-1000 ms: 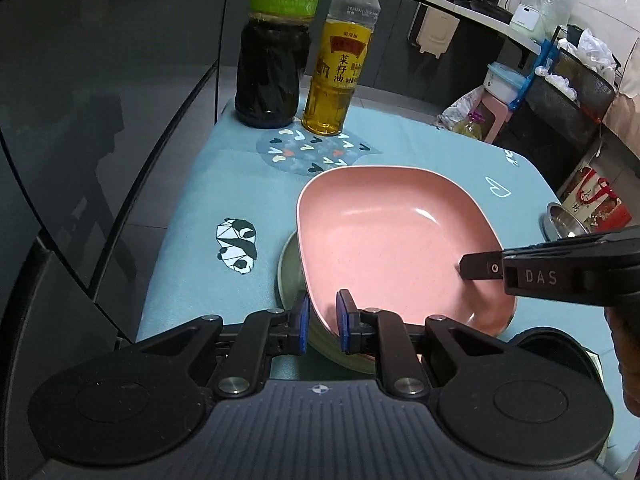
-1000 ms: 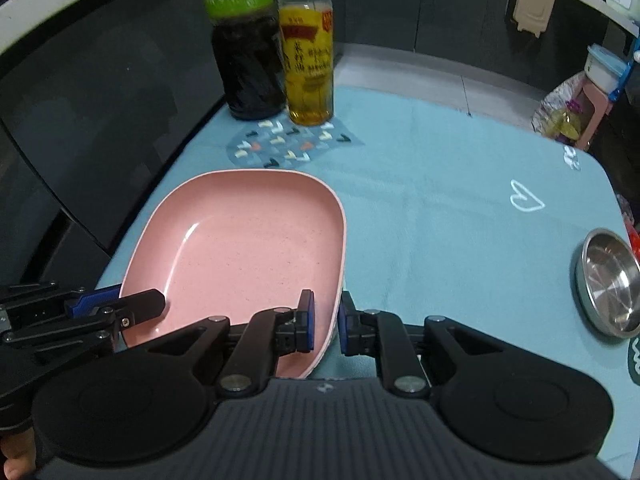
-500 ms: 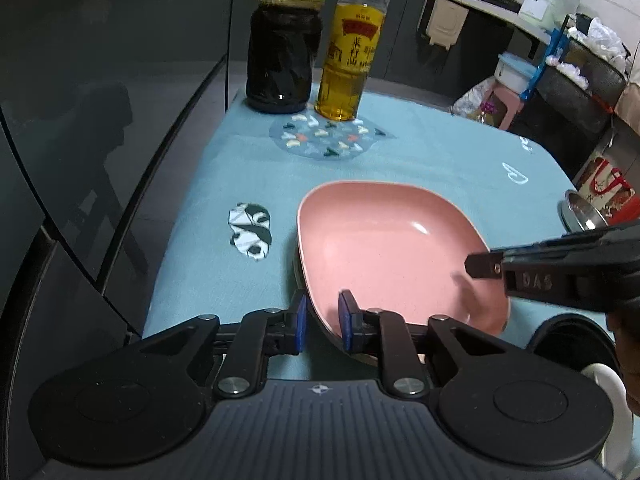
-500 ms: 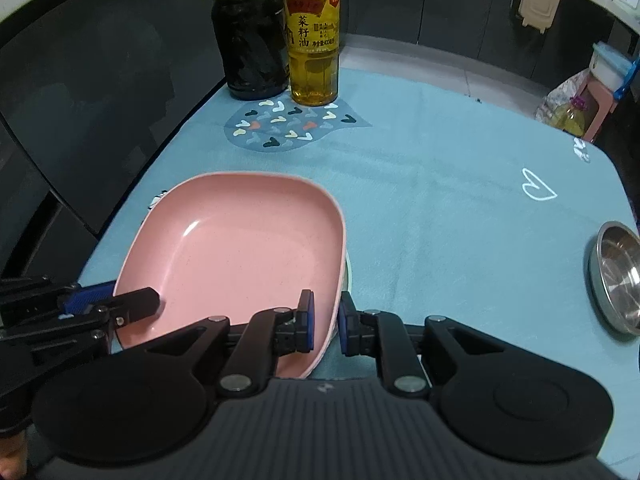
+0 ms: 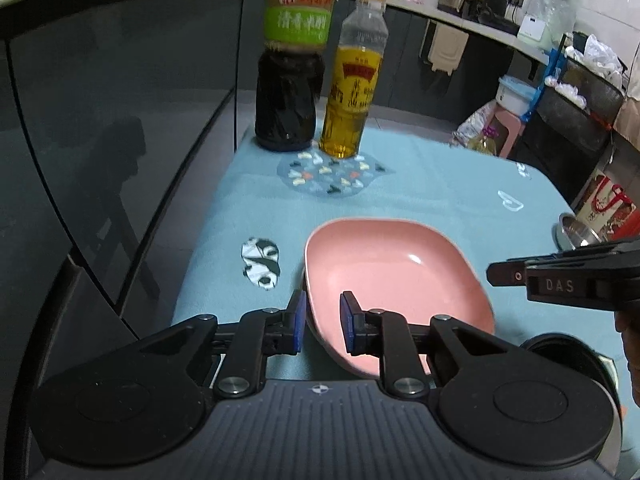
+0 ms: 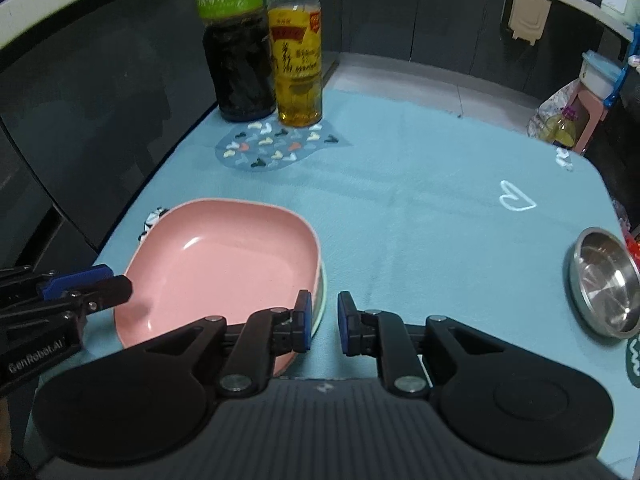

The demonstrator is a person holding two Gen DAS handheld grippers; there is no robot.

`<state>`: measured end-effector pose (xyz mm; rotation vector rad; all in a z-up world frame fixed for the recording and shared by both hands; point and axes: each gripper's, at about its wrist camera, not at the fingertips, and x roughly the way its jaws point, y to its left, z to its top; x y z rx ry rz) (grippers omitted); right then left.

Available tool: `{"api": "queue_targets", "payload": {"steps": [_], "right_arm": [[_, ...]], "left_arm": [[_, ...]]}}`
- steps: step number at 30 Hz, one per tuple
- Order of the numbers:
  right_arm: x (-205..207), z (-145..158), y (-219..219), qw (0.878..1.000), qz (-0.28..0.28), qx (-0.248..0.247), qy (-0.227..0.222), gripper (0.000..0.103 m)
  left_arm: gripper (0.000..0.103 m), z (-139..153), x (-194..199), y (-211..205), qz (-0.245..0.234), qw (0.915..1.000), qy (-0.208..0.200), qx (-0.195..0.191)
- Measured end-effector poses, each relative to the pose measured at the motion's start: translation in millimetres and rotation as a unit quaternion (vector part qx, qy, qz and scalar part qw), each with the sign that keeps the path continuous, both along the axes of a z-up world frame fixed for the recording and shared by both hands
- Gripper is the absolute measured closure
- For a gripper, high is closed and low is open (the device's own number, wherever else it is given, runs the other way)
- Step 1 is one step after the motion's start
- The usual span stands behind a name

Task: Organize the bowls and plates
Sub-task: 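Lower the pink dish onto the green plate and open both grippers, then reach both grippers toward the steel bowl on the cloth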

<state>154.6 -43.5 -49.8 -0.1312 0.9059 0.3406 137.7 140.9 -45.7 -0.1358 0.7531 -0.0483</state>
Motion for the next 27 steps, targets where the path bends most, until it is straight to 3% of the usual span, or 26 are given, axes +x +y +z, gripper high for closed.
{"api": "queue_targets", "payload": {"steps": [18,27], "right_arm": [[-9,23,-104,0.996,-0.069,0.052,-0.034,0.086],[-4,16,-175,0.987,-0.133,0.085,-0.032,0.086]], "left_arm": [[0.085,43,-5,-51,-0.025,0.9989,-0.039,0.005],[0.082,59,13,-115,-0.080,0.9957,-0.043,0.016]]}}
